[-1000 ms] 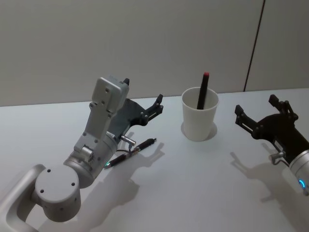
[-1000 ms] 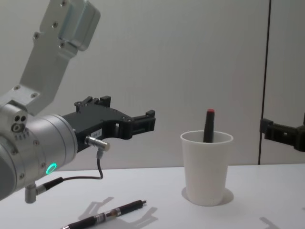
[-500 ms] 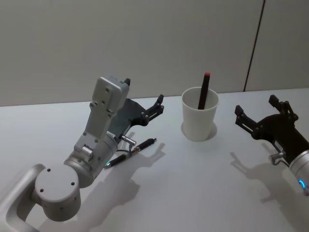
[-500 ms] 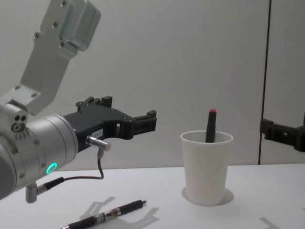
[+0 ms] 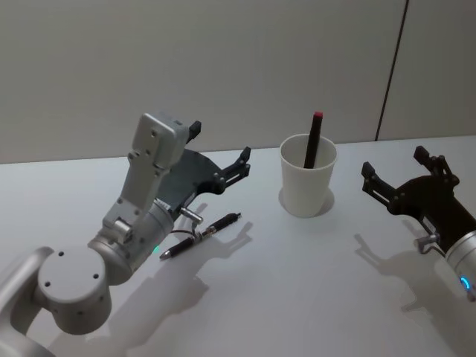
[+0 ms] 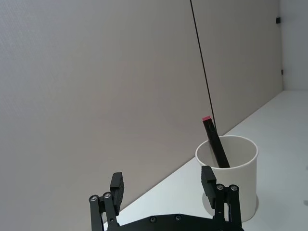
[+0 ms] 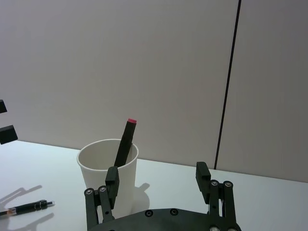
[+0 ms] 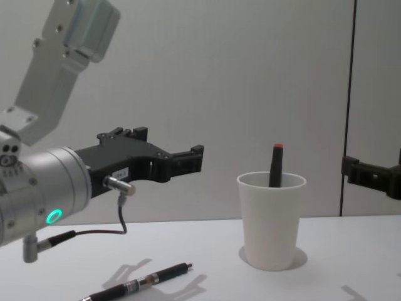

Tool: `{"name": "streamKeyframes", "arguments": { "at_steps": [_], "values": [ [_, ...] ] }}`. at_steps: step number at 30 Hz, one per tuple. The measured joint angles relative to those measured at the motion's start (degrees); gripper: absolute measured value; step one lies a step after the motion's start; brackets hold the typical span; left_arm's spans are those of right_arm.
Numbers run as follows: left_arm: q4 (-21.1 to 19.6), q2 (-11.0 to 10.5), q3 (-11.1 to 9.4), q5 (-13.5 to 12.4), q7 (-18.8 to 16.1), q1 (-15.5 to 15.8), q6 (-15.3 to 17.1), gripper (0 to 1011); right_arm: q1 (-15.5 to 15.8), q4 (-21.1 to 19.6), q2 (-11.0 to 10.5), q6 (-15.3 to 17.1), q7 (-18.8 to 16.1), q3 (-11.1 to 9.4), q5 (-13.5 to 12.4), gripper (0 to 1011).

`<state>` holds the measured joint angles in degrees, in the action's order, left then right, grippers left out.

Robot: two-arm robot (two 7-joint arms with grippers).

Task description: Place the pen into the pen holder.

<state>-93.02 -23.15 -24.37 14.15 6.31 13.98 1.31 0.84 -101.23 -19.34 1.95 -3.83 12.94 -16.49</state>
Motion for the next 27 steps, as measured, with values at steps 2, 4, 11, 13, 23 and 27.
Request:
{"name": "streamKeyframes", "arguments": {
  "at_steps": [2,4,11,13,23,27],
  "values": [
    [-0.09,-0.33,0.26,0.38,0.67,-0.05,0.18,1001,0.0,0.0,0.0,0.0,0.0,0.0,0.01,1002],
    [-0.27,-0.77,0.57,0.88,1.55,-0.16,0.47,1001,0.0,0.01,0.0,0.0,0.0,0.0,0.02,1002],
    [-0.93,-2.35,1.59,2.7,4.36,-0.69,1.64,1001,-0.01,0.01,0.0,0.0,0.0,0.0,0.03,1001],
    [-1.01,-2.5,1.68,2.85,4.58,-0.75,1.78,1001,0.0,0.01,0.0,0.0,0.0,0.0,0.03,1001],
    [-1.81,-4.34,2.77,4.76,7.55,-1.36,4.41,1001,-0.01,0.01,0.0,0.0,0.0,0.0,0.03,1002],
    [-2.02,-5.04,3.16,5.29,8.93,-1.46,6.21,1001,0.0,0.01,0.0,0.0,0.0,0.0,0.03,1001]
  ]
}}
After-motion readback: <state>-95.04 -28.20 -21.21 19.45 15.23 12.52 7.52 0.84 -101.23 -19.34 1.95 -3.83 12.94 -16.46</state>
